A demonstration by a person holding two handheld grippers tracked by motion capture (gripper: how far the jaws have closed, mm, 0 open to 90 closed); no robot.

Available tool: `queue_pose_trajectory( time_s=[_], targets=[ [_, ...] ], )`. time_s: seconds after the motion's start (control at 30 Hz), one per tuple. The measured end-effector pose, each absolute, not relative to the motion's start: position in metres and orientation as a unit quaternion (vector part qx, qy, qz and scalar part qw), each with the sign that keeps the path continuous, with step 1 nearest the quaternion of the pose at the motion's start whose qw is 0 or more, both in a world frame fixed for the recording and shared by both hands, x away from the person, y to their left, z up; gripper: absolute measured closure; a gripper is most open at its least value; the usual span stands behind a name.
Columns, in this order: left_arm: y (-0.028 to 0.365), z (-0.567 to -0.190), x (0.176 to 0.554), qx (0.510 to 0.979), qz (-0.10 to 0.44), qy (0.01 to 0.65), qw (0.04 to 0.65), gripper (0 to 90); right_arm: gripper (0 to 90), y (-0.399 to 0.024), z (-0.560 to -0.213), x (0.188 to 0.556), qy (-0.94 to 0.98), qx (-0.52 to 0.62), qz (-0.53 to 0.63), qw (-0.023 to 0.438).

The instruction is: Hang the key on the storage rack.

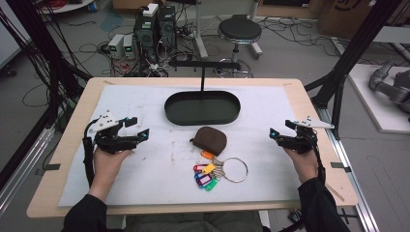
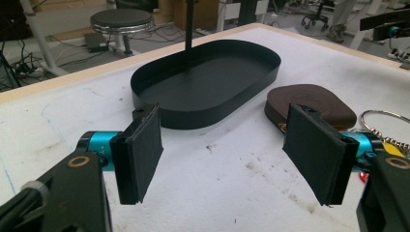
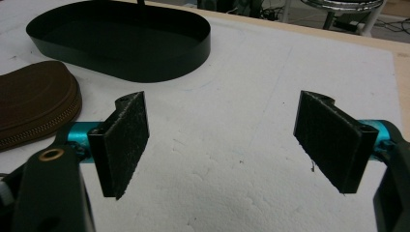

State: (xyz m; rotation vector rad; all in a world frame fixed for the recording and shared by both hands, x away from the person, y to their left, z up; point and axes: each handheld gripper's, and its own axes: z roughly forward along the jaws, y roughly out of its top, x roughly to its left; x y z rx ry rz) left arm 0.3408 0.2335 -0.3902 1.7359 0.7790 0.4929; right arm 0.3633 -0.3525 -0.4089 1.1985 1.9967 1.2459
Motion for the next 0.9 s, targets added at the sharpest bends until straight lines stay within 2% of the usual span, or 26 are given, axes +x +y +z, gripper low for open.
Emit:
queue_pose_trajectory(
  time_s=[0.37,0.9],
  targets=[
    [0.228,-0.389,0.340,0.736,0.203,0.327,0.557,29.7,20.6,-0.356,-0.411,0.366,0.730,0.447,0.455,0.245],
    [0.197,-0.389,0.344,0.747,0.183,0.307,0.561,29.7,20.9,-0.363,-0.413,0.366,0.726,0.453,0.456,0.245]
  ],
)
